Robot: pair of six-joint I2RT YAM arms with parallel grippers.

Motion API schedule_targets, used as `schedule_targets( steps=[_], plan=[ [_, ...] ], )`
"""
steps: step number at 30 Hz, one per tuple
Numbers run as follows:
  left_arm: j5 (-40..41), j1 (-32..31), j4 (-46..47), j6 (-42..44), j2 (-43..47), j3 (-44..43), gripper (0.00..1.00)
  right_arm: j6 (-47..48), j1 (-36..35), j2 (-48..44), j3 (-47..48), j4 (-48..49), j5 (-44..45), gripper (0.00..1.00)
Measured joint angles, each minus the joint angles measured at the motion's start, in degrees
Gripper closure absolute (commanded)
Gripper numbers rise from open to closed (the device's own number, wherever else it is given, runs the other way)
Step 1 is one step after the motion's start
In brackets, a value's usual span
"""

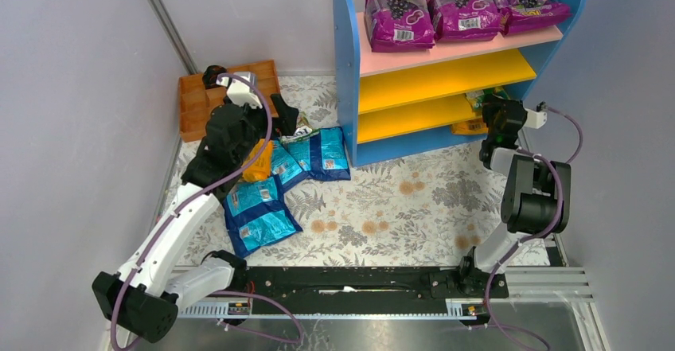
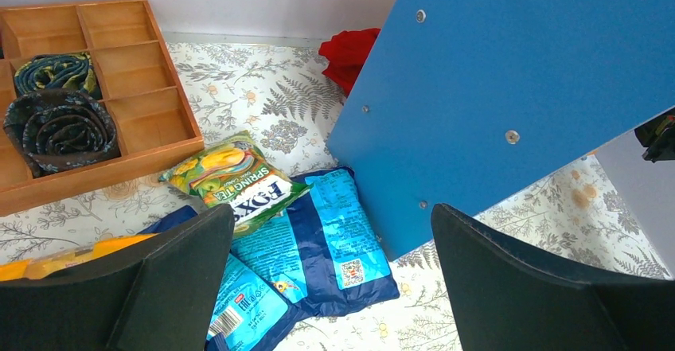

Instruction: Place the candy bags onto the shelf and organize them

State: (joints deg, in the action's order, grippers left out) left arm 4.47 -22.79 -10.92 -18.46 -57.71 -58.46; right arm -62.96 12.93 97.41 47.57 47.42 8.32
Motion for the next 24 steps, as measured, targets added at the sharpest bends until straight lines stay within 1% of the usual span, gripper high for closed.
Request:
schedule_targets(
  steps=[3, 4, 5, 7, 9, 11, 14, 18, 21, 24],
  plan=[
    [-0.02, 0.50, 0.02, -0.20, -0.17, 0.00, 0.01, -0.35, -0.57, 0.66, 0.63, -0.02, 0.87, 0.74],
    [-0.04, 0.68, 0.02, -0.33, -0.22, 0.00, 0.01, -0.33, -0.63, 0.66, 0.66, -0.37, 0.94, 0.67],
    [-0.02, 0.79, 0.02, -0.44, -0.22, 0.04, 0.01, -0.31, -0.68, 0.57, 0.55, -0.68, 0.96, 0.59],
    [-0.02, 1.03, 0.07, -0.61, -0.24, 0.13, 0.01, -0.44, -0.72, -0.52, -0.42, -2.12, 0.96, 0.47],
    [0.00, 1.16, 0.13, -0.87, -0.44, 0.33, 0.01, 0.11, -0.74, -4.00, -2.32, -4.35, 0.81, 0.36],
    [0.24, 1.29, 0.04, -1.14, -0.96, 0.42, 0.01, 1.53, -0.79, -9.75, -4.90, -8.74, 0.68, 0.26],
    [1.20, 1.33, 0.07, -1.73, -1.70, 0.72, 0.01, 4.33, -0.83, -17.38, -8.17, -14.99, 0.42, 0.19],
    [2.58, 1.38, 0.20, -3.80, -2.54, 1.95, 0.01, 10.27, -0.83, -28.04, -13.57, -23.93, -2.49, 0.16],
    [3.65, 1.40, 0.11, -6.10, -4.81, 2.38, 0.01, 14.34, -0.92, -33.57, -16.26, -29.20, -6.51, 0.15],
    [4.96, 1.86, -0.20, -9.73, -9.49, 2.34, 0.01, 18.29, -1.62, -39.01, -19.04, -34.16, -12.61, 0.15]
  ],
)
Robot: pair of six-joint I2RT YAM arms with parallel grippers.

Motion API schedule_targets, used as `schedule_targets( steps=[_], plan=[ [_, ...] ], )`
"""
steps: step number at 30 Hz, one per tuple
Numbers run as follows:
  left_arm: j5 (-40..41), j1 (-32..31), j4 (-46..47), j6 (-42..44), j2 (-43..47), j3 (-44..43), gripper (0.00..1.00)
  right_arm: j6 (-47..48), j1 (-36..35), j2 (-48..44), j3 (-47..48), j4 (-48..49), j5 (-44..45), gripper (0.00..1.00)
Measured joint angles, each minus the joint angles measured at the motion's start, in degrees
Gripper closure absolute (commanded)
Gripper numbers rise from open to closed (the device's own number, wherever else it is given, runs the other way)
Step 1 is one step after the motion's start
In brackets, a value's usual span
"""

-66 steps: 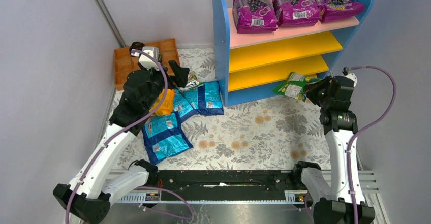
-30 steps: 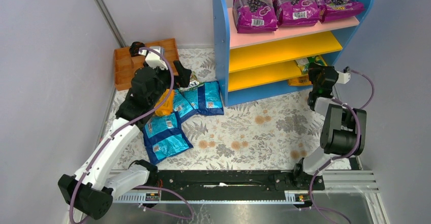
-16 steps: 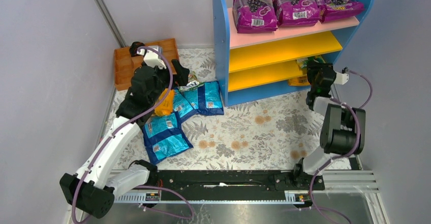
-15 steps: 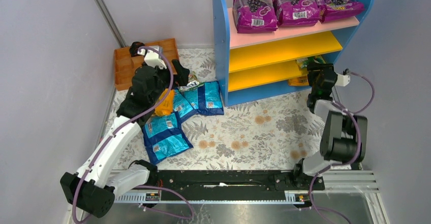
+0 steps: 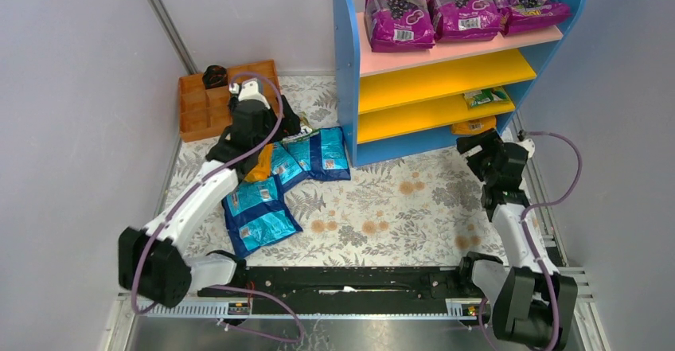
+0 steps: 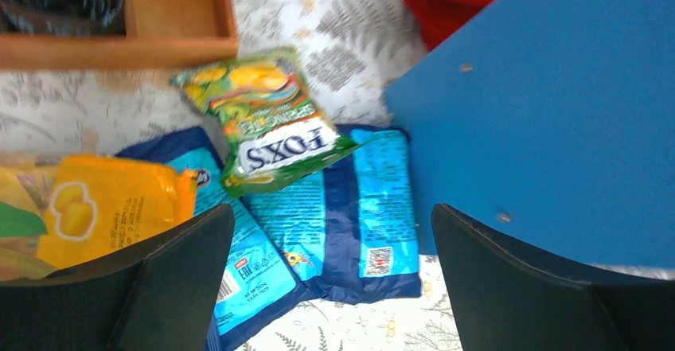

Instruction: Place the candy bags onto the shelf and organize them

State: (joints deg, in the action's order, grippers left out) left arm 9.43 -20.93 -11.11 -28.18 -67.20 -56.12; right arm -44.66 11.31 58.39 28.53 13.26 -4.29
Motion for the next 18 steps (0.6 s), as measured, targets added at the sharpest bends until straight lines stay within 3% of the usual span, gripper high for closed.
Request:
schedule_targets(
  steps=[5, 10, 18],
  plan=[
    [-3.61, 5.09, -0.13, -9.46, -9.27, 0.94, 0.02, 2.95, -2.62, -5.84, -2.89, -4.57, -8.00, 0.14],
    [-5.75, 10.69, 5.68, -22.45, -12.48, 8.90, 0.11, 3.93, -4.11, -9.25, -4.20, -6.80, -12.31, 0.14],
    [-6.05, 10.47, 13.66, -34.56, -16.94, 11.02, 0.13, 4.83, -4.15, -9.49, -4.24, -7.39, -14.67, 0.14]
  ],
)
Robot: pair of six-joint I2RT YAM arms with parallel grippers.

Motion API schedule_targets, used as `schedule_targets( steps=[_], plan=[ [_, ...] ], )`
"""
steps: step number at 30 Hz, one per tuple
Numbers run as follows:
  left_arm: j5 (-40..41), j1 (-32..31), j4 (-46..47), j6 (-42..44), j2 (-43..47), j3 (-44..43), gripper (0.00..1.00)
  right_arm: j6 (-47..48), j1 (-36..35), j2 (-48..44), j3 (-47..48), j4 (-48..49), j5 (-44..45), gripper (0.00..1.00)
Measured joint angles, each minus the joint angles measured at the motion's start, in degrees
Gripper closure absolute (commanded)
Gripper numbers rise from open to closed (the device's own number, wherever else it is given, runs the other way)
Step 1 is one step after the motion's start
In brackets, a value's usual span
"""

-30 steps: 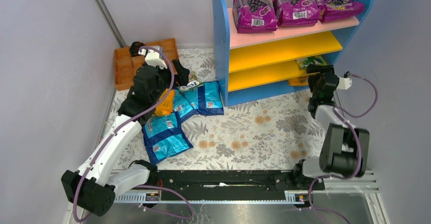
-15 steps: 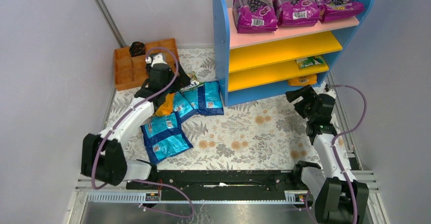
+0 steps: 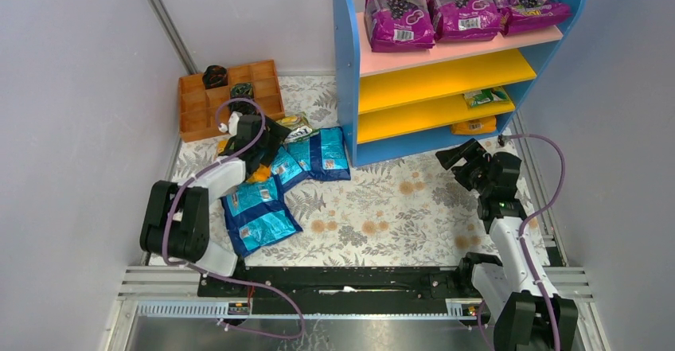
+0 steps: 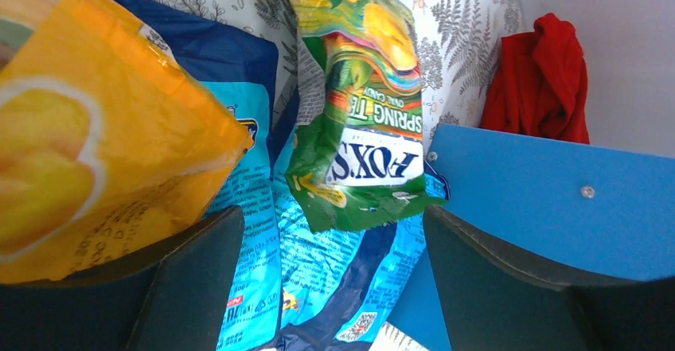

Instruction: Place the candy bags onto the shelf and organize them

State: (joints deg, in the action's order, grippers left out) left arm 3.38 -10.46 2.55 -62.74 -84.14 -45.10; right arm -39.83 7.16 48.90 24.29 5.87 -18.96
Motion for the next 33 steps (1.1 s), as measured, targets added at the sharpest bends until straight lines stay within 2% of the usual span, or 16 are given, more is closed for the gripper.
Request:
schedule_targets(
  steps=[3, 8, 15, 19, 24, 28, 33],
  plan=[
    [-0.63, -0.07, 1.62, -2.69, -3.32, -0.31, 0.14, 0.02, -0.02, 0.00, -0.35, -0.02, -0.46, 0.14],
    [-0.85, -0.11, 4.02, -5.05, -6.99, -1.70, 0.26, 0.15, -0.04, 0.00, -0.63, -0.17, -1.29, 0.14],
    [-1.79, -0.07, 7.96, -6.32, -13.03, -3.43, 0.65, 1.55, -1.01, 0.57, -0.57, -0.61, -2.54, 0.10],
    [-2.89, -0.04, 8.09, -6.03, -13.77, -3.45, 0.79, 3.10, -3.10, 2.05, 0.11, -1.68, -3.26, 0.07],
    [-3.45, 0.02, 7.02, -4.50, -9.40, -3.37, 0.94, 4.11, -7.82, 3.32, 1.40, -2.97, -3.65, 0.05],
    [-5.97, 0.07, 5.97, -1.97, -2.58, -3.04, 0.98, 4.02, -12.55, 4.02, 2.47, -3.45, -4.59, 0.04],
    [-13.94, 0.11, 2.84, 4.81, 6.91, -2.38, 1.00, 3.56, -18.38, 4.96, 3.80, -3.72, -6.49, 0.01]
  ],
)
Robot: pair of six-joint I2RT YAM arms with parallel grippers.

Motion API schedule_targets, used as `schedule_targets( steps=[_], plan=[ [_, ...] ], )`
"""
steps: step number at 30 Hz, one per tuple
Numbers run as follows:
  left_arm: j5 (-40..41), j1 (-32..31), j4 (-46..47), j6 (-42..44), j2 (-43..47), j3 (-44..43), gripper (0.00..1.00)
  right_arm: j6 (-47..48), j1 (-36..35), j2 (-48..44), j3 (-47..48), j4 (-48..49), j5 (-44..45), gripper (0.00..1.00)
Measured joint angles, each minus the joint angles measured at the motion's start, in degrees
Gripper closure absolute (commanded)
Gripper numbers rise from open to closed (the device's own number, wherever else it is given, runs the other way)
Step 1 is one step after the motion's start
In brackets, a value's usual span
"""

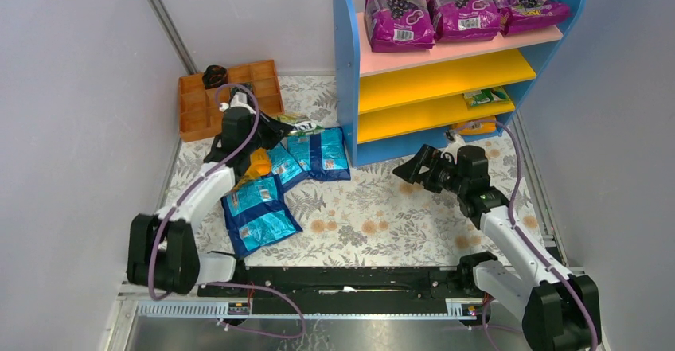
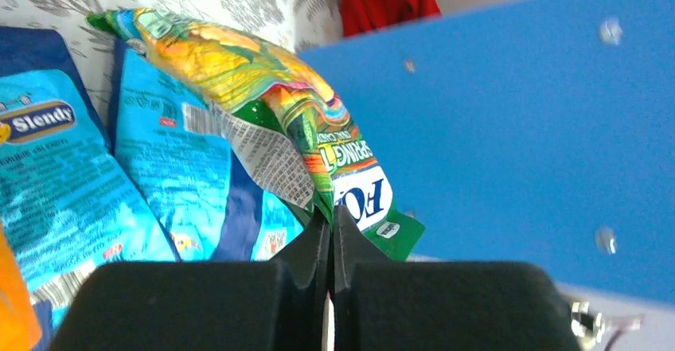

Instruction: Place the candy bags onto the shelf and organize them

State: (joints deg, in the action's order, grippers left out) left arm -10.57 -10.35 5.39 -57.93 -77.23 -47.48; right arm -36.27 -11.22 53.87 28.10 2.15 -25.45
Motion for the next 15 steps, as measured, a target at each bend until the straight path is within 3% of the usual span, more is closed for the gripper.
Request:
schedule_targets(
  steps=[9, 15],
  plan=[
    [-12.31, -0.04, -16.72, 20.31, 20.33, 0.83, 1.00, 1.99, -3.93, 0.28, 0.42, -0.15, -5.77, 0.00],
    [-25.38, -2.34, -20.55, 27.69, 27.71, 1.51, 1.00, 2.62, -5.46, 1.25, 1.68, 0.33, -12.61, 0.00]
  ],
)
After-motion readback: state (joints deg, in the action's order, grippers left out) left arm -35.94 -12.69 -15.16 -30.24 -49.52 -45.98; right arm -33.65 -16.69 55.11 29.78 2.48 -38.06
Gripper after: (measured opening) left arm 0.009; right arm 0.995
